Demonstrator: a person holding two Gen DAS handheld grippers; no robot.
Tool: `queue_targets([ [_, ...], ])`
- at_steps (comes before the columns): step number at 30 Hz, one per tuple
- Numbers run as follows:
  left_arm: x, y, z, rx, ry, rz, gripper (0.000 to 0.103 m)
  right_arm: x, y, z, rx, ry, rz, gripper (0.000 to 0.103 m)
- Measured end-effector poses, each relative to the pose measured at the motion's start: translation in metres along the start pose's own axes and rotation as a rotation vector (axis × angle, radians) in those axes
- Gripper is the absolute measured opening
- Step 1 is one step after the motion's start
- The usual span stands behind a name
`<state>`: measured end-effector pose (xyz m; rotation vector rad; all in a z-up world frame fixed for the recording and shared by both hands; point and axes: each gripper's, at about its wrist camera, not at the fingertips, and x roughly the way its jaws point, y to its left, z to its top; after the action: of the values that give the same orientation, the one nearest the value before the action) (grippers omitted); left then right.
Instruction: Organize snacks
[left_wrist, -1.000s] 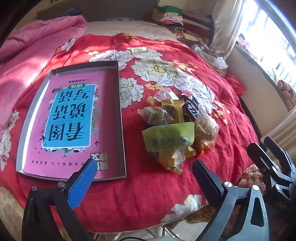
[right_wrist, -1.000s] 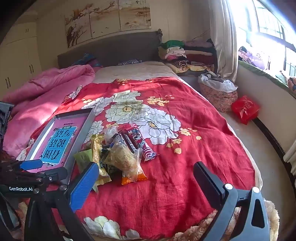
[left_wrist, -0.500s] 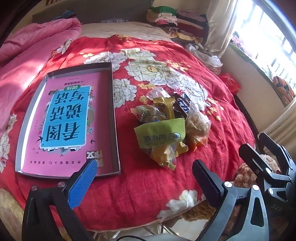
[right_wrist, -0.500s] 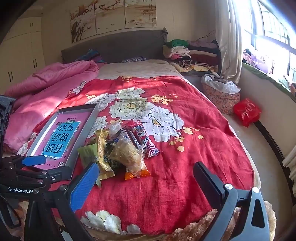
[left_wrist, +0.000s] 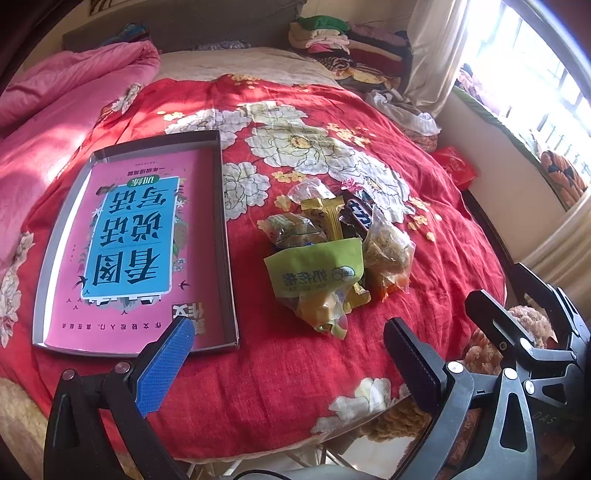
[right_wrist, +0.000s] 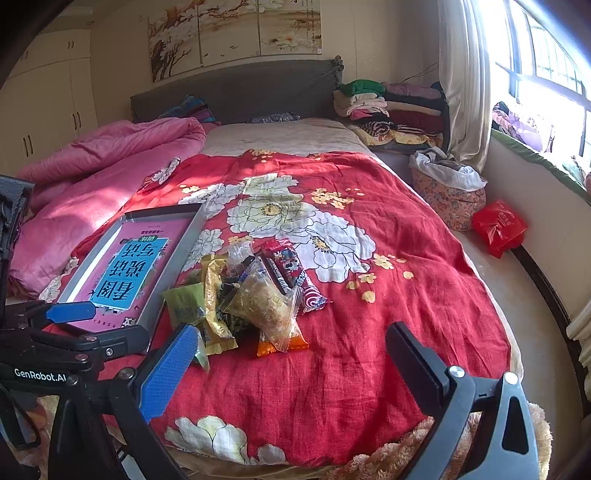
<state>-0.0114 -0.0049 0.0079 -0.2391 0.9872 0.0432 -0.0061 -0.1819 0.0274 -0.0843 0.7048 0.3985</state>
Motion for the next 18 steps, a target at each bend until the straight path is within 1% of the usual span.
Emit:
queue_targets([
  [18, -0.0008, 0.0002, -0.0016, 0.001, 0.002, -0.006, 0.102, -0.0026, -0.0003, 0.0011, 0.002, -0.004, -0.002, 0.103],
])
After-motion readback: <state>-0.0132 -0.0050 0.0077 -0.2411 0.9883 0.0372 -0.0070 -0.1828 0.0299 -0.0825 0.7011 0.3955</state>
